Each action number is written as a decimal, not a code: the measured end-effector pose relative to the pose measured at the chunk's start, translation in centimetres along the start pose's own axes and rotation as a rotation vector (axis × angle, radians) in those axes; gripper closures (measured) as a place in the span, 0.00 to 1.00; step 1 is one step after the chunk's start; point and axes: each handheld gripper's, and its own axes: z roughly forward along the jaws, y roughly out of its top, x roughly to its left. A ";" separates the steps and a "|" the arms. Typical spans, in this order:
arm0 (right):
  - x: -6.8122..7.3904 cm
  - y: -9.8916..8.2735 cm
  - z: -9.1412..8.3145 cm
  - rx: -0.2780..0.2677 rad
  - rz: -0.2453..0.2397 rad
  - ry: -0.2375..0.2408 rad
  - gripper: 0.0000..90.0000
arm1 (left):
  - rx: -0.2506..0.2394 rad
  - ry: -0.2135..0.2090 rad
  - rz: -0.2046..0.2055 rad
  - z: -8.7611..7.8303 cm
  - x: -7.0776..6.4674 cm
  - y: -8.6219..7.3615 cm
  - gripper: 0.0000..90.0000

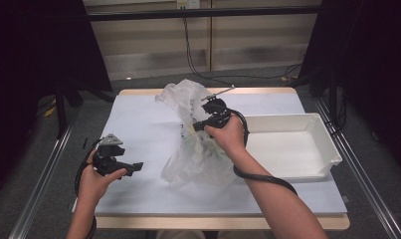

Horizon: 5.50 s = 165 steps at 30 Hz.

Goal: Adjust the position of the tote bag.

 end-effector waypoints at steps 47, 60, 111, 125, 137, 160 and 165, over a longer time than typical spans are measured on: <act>1.5 -1.7 -1.6 -0.025 -0.130 0.158 0.51 | -0.081 -0.017 0.046 -0.1 -1.6 0.7 0.13; 2.3 -1.6 -0.6 -0.004 -0.121 0.205 0.78 | -0.162 -0.067 0.062 0.4 -2.9 1.7 0.35; -1.8 -9.3 -6.9 -0.097 -0.127 0.199 0.23 | -0.090 -0.031 0.030 1.5 -2.9 1.4 0.24; -2.0 -10.8 -7.3 -0.101 -0.141 0.206 0.21 | -0.083 -0.022 0.038 1.8 -3.0 2.0 0.22; -2.0 -11.3 -8.2 -0.110 -0.140 0.196 0.21 | -0.088 -0.008 0.041 1.7 -2.9 2.0 0.21; -2.0 -13.0 -8.4 -0.066 -0.170 0.199 0.47 | -0.083 -0.016 0.051 2.2 -3.2 2.5 0.21; -2.2 -13.1 -7.6 -0.038 -0.169 0.222 0.94 | -0.086 -0.018 0.049 2.1 -3.2 2.4 0.21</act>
